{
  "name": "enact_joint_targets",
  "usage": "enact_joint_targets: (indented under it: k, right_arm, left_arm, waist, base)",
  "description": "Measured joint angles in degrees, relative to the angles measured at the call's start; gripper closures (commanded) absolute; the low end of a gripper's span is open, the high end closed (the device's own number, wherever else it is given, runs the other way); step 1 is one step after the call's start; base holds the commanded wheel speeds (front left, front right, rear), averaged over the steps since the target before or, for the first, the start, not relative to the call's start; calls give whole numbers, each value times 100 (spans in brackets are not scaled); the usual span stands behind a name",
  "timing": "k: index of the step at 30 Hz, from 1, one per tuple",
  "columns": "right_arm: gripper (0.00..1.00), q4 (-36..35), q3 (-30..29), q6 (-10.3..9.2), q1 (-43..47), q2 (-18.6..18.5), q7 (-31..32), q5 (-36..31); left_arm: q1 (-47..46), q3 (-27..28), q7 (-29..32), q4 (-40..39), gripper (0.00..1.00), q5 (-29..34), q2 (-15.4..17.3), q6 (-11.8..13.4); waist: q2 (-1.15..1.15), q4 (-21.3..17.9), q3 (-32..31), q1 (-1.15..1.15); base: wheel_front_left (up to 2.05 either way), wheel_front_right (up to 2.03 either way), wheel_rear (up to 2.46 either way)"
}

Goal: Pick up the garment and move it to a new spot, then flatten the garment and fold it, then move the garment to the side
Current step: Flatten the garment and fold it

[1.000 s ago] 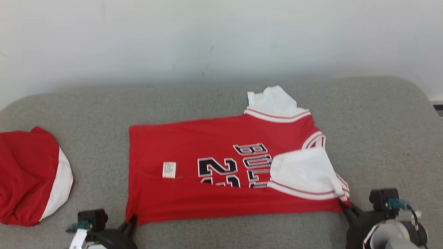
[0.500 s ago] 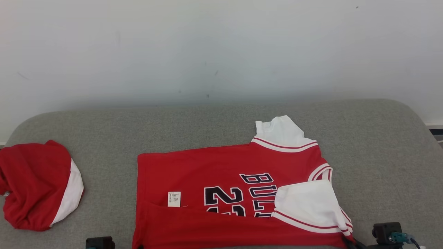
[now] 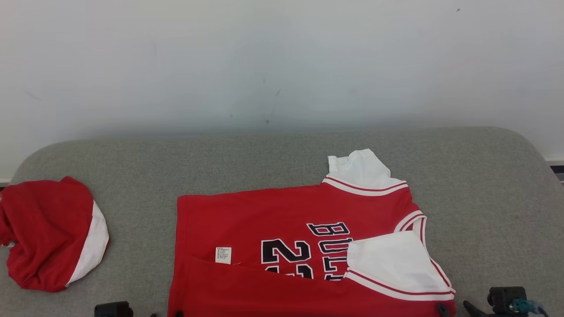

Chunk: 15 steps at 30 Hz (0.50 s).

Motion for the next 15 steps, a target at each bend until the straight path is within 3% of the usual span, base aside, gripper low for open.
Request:
enact_joint_targets:
  k: [6, 15]
  right_arm:
    - [0, -452, -257, 62, 142, -92, -208, 243]
    - [0, -1390, -554, 51, 320, -175, -882, 307]
  left_arm:
    - [224, 163, -257, -304, 0, -99, 85, 55]
    - [318, 386, -993, -1234, 0, 22, 275, 446]
  waist:
    - [0, 25, 1, 0]
    - [0, 32, -14, 0]
  base:
    - [0, 0, 0]
    - [0, 0, 0]
